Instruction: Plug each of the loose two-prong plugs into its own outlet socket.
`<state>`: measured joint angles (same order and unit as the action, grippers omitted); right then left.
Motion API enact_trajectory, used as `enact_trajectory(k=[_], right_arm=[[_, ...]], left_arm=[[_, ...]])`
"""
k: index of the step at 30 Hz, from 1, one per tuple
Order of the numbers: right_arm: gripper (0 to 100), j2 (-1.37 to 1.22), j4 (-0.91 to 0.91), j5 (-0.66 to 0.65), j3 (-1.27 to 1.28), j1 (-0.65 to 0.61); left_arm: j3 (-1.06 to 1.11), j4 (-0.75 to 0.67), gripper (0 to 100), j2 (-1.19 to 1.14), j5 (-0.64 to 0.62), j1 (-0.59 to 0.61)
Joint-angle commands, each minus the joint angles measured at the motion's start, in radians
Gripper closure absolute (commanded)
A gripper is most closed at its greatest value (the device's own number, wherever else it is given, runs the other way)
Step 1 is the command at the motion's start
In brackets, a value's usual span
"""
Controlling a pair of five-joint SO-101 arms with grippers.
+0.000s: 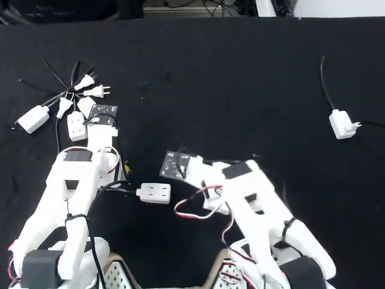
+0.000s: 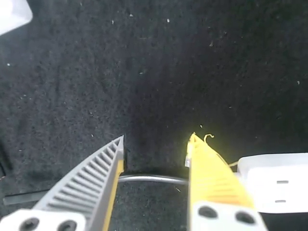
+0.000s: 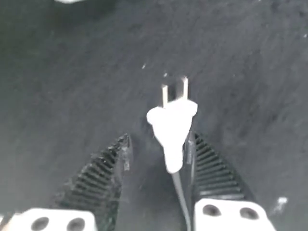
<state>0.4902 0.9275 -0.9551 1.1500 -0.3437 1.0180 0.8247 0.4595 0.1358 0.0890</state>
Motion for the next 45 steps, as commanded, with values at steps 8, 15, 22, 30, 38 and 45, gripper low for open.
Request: enact_trajectory(k=[8,15,22,30,38,45], right_arm=[[85.0,0.030,-0.358,-0.012,0.094,0.124],[99.0,0.047,-0.396,0.021,0.088,0.206],[98.8,0.213,-0.129,0.112,0.035,0.150],[98.8,0.173,0.083,0.269,0.024,-0.046],[95.1,-0.015,0.095,0.364,-0.067,-0.054],[88.4,0.019,0.123,0.394,-0.090,-0.055]], left_arm=[[-0.007,-0.005,79,0.026,-0.009,0.012],[-0.007,-0.005,79,0.026,-0.009,0.010],[-0.007,-0.005,79,0.026,-0.009,0.010],[-0.007,-0.005,79,0.026,-0.009,0.012],[-0.007,-0.005,79,0.026,-0.009,0.012],[-0.007,-0.005,79,0.026,-0.009,0.008]])
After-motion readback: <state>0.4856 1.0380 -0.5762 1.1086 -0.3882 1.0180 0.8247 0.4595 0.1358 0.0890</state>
